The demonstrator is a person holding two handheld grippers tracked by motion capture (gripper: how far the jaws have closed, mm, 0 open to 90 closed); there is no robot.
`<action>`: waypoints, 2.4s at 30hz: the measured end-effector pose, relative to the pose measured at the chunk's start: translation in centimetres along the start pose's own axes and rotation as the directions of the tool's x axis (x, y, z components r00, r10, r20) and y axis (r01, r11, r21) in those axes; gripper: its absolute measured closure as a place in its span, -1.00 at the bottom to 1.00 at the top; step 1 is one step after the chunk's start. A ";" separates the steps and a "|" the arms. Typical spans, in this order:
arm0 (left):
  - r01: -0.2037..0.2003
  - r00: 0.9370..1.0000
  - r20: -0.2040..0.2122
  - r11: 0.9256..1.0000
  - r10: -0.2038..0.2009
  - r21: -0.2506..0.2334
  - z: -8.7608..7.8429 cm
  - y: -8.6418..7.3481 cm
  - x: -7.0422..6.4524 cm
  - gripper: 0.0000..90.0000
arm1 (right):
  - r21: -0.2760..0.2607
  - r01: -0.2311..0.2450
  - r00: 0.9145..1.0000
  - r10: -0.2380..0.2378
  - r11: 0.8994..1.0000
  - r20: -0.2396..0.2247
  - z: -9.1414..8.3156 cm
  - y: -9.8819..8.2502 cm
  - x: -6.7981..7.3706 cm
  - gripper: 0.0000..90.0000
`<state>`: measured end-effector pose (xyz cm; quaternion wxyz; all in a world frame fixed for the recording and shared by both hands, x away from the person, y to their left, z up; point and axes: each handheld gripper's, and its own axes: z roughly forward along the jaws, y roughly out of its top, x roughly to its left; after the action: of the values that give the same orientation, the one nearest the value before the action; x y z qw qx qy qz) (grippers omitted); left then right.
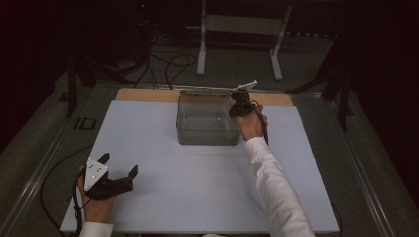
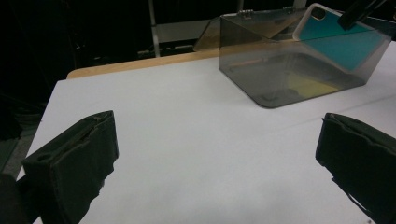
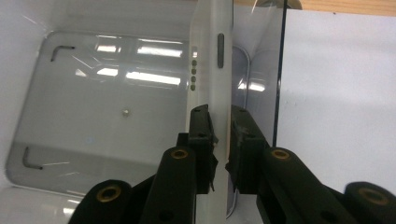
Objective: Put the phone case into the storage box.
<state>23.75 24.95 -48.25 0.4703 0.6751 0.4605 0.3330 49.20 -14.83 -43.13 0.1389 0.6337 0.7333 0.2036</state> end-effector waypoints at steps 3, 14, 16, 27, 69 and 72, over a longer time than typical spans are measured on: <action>0.000 1.000 0.000 1.000 0.000 0.000 0.0 0.0 0.0 -1.00 | 0.000 0.001 1.000 -0.001 1.000 0.014 0.1 0.0 -0.1 0.80; 0.003 1.000 -0.002 1.000 -0.003 -0.001 0.0 0.0 0.2 -1.00 | -0.007 0.006 0.998 -0.005 1.000 0.060 0.6 -0.1 0.4 0.79; 0.003 1.000 -0.002 1.000 -0.003 0.000 0.0 0.0 0.2 -1.00 | -0.007 0.005 0.998 -0.004 1.000 0.069 0.6 0.0 0.4 0.79; 0.004 1.000 -0.002 1.000 -0.004 -0.001 0.0 0.0 0.2 -1.00 | -0.009 0.025 0.990 -0.023 1.000 0.143 1.1 -0.2 1.3 0.80; -0.003 1.000 0.005 1.000 0.003 0.003 0.0 0.0 0.0 -1.00 | -0.004 0.123 0.987 -0.122 0.992 0.108 0.6 -0.7 1.6 0.50; -0.004 1.000 0.005 1.000 0.004 0.003 0.0 0.0 0.0 -1.00 | -0.015 0.137 0.985 -0.134 0.991 0.106 0.3 -0.7 1.6 0.49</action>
<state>23.74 24.91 -48.29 0.4697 0.6777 0.4586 0.3315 48.44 -13.30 -43.64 0.1976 0.5906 0.7641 0.1682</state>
